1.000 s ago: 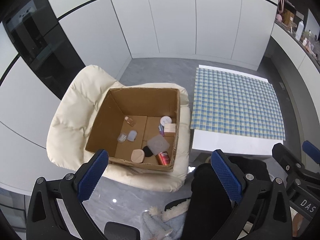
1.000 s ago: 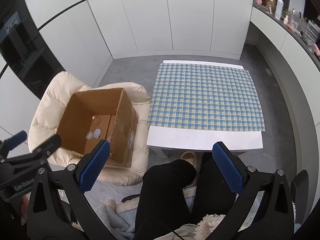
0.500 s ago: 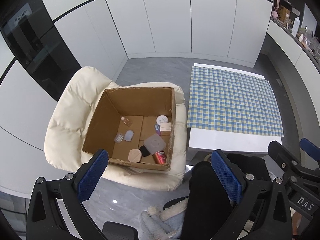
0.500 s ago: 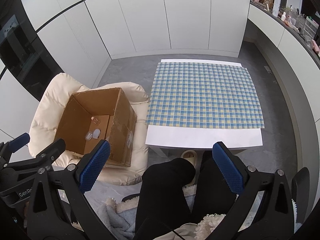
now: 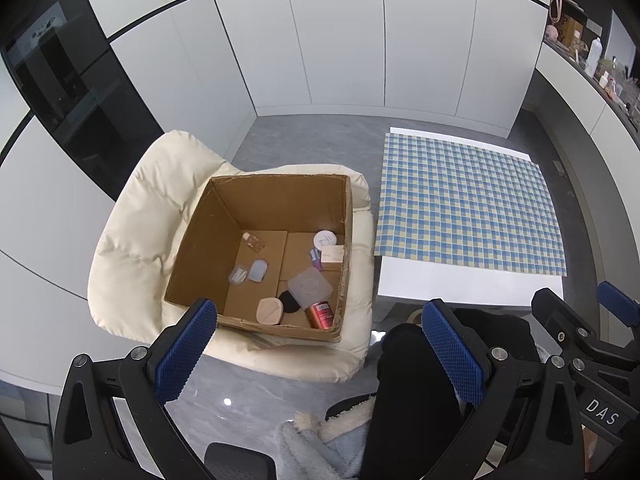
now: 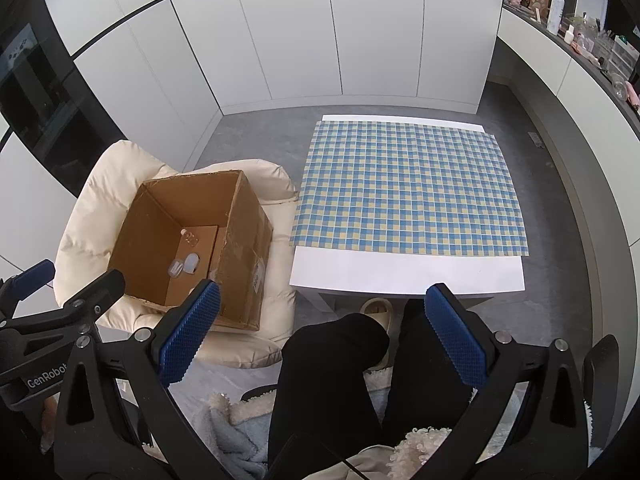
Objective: Organize objects
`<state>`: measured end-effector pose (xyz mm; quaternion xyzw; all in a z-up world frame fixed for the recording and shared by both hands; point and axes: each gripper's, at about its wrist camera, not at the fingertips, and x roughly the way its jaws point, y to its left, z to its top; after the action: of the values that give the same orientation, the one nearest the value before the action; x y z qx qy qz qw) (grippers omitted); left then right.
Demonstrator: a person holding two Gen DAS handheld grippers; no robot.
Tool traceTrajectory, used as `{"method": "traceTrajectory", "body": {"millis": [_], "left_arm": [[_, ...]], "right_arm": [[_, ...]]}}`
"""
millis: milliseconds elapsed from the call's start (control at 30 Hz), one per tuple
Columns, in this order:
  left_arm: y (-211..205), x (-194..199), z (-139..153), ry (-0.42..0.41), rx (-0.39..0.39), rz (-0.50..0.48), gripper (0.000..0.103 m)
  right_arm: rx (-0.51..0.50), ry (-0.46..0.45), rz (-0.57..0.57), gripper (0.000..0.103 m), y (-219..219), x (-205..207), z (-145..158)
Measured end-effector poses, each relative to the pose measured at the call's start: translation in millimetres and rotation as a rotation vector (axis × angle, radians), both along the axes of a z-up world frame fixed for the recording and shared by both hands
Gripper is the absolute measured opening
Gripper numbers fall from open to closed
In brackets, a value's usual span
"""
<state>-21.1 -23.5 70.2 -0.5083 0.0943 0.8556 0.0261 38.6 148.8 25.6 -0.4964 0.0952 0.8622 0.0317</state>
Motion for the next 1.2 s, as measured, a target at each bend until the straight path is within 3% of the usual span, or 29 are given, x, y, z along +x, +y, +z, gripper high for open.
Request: {"method": "traceTrajectory", "body": {"millis": [1200], "left_arm": [[2.6,-3.7,-9.2,-0.014,-0.009,0.005,0.102]], "right_arm": [[0.008,-0.021,0.002,0.103,3.8,-3.5,-8.5]]}}
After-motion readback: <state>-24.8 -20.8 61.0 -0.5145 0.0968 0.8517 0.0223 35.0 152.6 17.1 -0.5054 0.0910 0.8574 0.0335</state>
